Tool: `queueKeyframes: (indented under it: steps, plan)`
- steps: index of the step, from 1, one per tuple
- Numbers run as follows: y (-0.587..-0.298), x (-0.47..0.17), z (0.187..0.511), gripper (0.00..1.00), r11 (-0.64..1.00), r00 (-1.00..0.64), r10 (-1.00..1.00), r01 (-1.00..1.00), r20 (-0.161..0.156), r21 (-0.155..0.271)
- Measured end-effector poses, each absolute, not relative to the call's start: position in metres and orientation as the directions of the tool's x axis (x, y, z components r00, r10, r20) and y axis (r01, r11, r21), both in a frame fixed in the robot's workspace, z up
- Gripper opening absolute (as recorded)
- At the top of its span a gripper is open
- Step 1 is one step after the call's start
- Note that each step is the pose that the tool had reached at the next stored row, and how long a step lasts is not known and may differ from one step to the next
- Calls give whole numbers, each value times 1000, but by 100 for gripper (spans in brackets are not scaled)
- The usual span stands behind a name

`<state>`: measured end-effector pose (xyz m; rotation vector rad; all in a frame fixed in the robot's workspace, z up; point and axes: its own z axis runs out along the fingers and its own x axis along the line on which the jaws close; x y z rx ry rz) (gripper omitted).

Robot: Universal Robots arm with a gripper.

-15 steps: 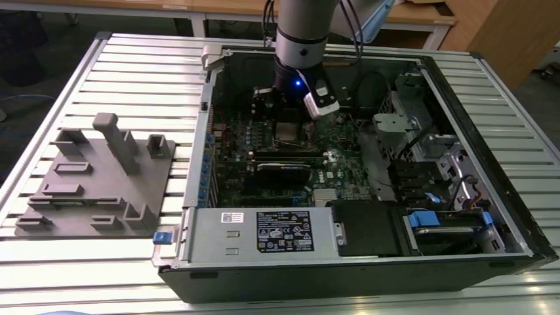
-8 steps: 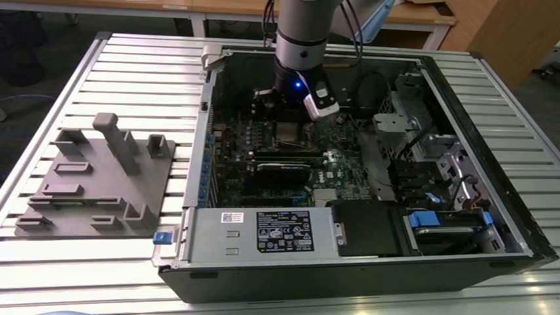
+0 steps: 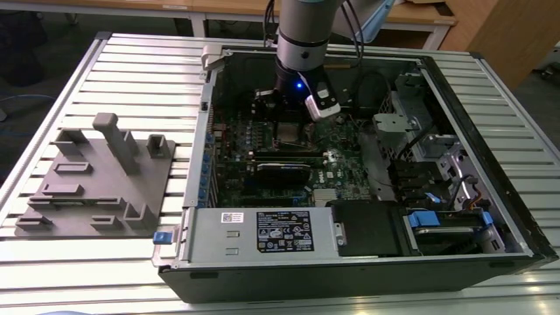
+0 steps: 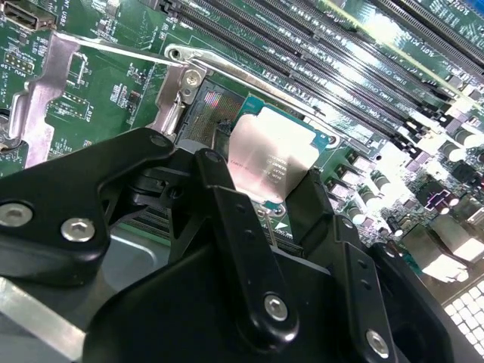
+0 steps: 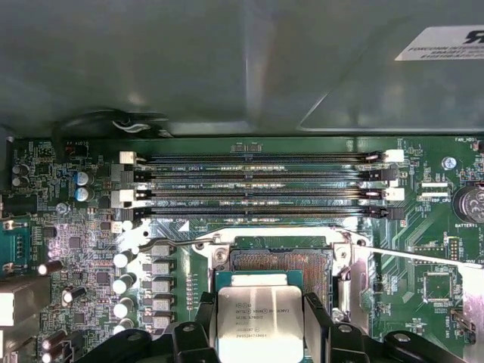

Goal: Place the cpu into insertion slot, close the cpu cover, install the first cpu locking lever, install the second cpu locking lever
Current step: 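Place the cpu into insertion slot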

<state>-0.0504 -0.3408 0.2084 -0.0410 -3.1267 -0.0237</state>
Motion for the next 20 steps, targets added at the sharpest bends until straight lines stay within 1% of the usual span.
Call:
queueKeyframes:
  steps: [10,17,20]
  plan:
    - [-340,-50,208,54,999,-999,29,30,15,15]
    - [-340,-50,207,54,988,-988,154,154,15,15]
    - [-340,-50,207,54,986,-986,164,165,15,15]
